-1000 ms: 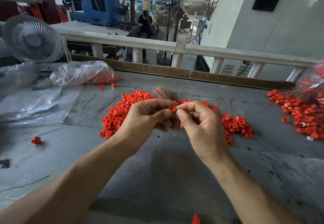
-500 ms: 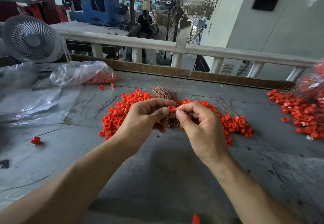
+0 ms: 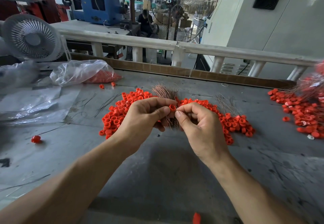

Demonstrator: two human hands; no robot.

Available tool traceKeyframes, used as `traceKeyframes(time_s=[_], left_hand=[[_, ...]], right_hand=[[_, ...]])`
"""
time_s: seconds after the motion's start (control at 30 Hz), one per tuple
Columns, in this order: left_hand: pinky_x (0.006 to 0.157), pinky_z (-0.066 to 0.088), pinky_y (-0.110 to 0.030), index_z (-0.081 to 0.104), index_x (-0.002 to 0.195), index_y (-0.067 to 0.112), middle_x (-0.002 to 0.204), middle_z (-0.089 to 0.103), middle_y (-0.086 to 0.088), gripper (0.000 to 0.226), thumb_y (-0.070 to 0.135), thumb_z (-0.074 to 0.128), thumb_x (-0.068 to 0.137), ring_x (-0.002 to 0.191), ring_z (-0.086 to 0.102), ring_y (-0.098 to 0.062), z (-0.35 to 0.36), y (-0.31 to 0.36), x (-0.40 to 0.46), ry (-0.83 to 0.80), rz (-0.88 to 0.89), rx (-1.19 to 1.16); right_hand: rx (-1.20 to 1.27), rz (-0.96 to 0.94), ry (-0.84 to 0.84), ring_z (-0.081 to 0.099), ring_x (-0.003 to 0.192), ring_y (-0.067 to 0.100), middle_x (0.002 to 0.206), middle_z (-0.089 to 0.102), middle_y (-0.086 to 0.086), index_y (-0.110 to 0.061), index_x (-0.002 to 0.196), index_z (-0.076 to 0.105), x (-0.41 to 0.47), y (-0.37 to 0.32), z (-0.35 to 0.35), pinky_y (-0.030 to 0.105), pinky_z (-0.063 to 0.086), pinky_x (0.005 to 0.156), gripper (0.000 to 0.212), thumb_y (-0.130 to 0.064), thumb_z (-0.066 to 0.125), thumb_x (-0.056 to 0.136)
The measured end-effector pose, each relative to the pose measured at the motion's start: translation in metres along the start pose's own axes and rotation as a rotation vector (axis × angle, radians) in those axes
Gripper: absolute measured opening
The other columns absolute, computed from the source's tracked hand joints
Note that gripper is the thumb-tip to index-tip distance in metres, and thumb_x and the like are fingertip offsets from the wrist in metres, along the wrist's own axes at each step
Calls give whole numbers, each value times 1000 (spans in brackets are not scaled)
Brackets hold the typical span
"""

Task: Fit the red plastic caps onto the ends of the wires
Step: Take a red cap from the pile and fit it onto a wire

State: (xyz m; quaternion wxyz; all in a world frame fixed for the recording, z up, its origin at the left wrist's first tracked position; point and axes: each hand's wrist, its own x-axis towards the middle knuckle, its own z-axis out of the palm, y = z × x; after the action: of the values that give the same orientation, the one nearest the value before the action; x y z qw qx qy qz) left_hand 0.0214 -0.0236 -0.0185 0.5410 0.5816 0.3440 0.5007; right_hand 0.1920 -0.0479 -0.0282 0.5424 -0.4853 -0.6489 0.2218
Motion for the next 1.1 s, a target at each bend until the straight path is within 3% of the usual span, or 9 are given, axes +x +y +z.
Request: traceKeyframes(time_s=[0.13,0.3,0.53,0.73,0.93,1.1], left_hand=[[58,55,-26,74,109,9,78,72,-5,21,-2,60,97,65,59,-17,2,1,0,8,17,15],[60,55,-28,73,112,6,74,72,1,20,-1,61,97,65,60,-16,1,2,-1,-3,28,45],[62,55,-30,74,111,8,81,71,-8,20,0,62,96,68,60,-18,1,5,-3,-7,5,60],[61,56,-28,74,110,8,78,71,-4,20,0,61,96,67,60,-16,3,7,-5,-3,-3,57],[62,56,-29,74,109,5,82,67,-13,19,-1,63,95,68,59,-18,2,7,-4,13,-7,47],[66,60,-28,75,110,6,82,68,-17,20,-1,62,96,69,63,-20,2,6,-3,18,-10,47]], right_hand=[[-14,-11,-7,67,71,10,76,72,-8,-24,88,72,0,0,0,27,54,64,12,-14,70,95],[-11,14,-29,68,70,15,76,73,-6,-24,89,72,0,2,1,39,56,65,12,-16,69,96],[-21,39,-73,67,71,27,76,73,1,-22,89,72,-2,2,1,51,55,66,11,-18,66,98],[-15,51,-62,68,73,24,77,74,0,-21,91,72,-2,0,1,46,55,68,10,-17,67,98],[8,76,-31,65,68,5,76,74,-5,-21,93,71,-2,-1,2,24,53,63,6,-17,69,96],[-10,46,-25,63,64,12,73,72,-3,-21,91,71,-2,-2,2,29,50,59,7,-15,70,96]])
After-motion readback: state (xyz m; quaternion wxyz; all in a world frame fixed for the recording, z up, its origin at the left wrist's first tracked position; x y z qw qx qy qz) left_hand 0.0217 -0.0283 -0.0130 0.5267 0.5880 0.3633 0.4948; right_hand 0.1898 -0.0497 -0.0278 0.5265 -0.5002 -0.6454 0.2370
